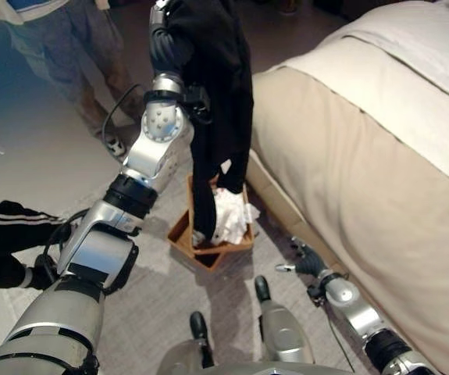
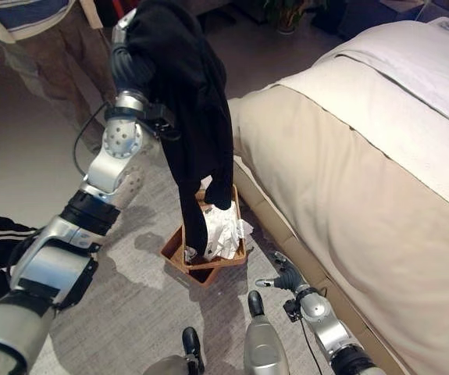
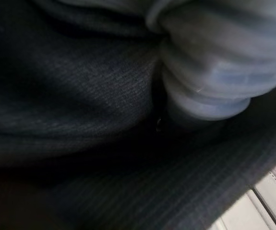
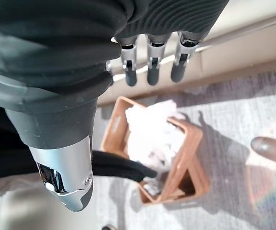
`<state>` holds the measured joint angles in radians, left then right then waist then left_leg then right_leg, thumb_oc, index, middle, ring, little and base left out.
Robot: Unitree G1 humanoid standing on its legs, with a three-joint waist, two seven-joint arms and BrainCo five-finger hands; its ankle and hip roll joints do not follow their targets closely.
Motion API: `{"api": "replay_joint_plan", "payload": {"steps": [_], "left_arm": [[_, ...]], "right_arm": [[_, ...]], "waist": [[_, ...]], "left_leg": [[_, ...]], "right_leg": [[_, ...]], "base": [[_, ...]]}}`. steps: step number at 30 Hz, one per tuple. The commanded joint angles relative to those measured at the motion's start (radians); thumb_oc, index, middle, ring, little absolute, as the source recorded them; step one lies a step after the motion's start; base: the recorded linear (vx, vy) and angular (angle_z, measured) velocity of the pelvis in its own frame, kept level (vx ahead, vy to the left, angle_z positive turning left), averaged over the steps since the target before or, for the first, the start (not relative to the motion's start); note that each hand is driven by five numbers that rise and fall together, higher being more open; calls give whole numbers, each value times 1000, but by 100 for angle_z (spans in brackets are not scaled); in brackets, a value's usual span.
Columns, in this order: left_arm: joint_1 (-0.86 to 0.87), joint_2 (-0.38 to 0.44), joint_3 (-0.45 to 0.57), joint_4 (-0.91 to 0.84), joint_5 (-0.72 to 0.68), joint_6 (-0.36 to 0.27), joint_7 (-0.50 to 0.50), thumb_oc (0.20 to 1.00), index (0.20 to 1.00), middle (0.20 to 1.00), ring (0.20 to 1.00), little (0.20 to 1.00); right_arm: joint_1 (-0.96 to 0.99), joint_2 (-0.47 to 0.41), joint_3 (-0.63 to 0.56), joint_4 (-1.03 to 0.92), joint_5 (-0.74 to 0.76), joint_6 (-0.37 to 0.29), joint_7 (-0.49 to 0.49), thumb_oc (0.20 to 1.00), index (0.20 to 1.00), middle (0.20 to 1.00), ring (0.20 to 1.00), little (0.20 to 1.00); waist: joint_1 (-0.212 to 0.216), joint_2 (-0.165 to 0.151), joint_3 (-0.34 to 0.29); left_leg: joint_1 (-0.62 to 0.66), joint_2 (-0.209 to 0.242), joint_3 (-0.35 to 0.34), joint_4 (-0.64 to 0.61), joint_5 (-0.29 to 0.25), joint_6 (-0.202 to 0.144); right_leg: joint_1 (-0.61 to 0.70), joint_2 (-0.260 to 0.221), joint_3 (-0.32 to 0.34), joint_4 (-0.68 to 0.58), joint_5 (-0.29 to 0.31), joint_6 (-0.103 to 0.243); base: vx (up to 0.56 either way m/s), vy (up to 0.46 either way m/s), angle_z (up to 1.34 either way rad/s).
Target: Pick up clothes into the bucket
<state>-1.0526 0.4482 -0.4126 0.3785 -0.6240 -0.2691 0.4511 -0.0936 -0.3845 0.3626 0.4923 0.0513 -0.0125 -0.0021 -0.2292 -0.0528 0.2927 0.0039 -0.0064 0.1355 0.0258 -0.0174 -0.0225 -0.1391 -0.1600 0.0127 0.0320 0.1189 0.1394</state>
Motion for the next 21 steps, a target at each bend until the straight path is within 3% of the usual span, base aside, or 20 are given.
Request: {"api": "replay_joint_plan", "payload": {"steps": [1,8,16,21], "left_arm": [[-206,39,15,55,13,-76,13,200,200,200,200,200],[-189,56,39,81,37,-64,26,200,200,200,200,200],[-109,35,92,35,72,-73,47,200,200,200,200,200],[-42,18,123,37,59,-78,50,200,200,200,200,200]], "right_arm": [[6,0,-7,6,6,-11,2,1000,1000,1000,1000,1000],[17,0,-6,0,2,-15,11,1000,1000,1000,1000,1000],[-32,-24,11,-57,22,-41,7,1000,1000,1000,1000,1000],[-86,-26,35,-70,43,-68,-23,1000,1000,1000,1000,1000]], "waist": [[23,-4,-38],[25,-12,-19],[32,-33,93],[48,-30,164]], "left_leg": [[9,13,-14,61,-94,-3],[-10,11,-12,102,-109,1],[-146,19,5,291,-164,6],[-301,58,-3,488,-229,11]], "right_leg": [[-7,-75,-24,16,25,95],[-18,-76,-27,28,14,91],[-122,-70,-8,139,-13,78],[-264,-54,10,292,-67,52]], "base": [[0,0,0],[-8,-1,0],[-95,-7,-3],[-99,-58,-7]]}}
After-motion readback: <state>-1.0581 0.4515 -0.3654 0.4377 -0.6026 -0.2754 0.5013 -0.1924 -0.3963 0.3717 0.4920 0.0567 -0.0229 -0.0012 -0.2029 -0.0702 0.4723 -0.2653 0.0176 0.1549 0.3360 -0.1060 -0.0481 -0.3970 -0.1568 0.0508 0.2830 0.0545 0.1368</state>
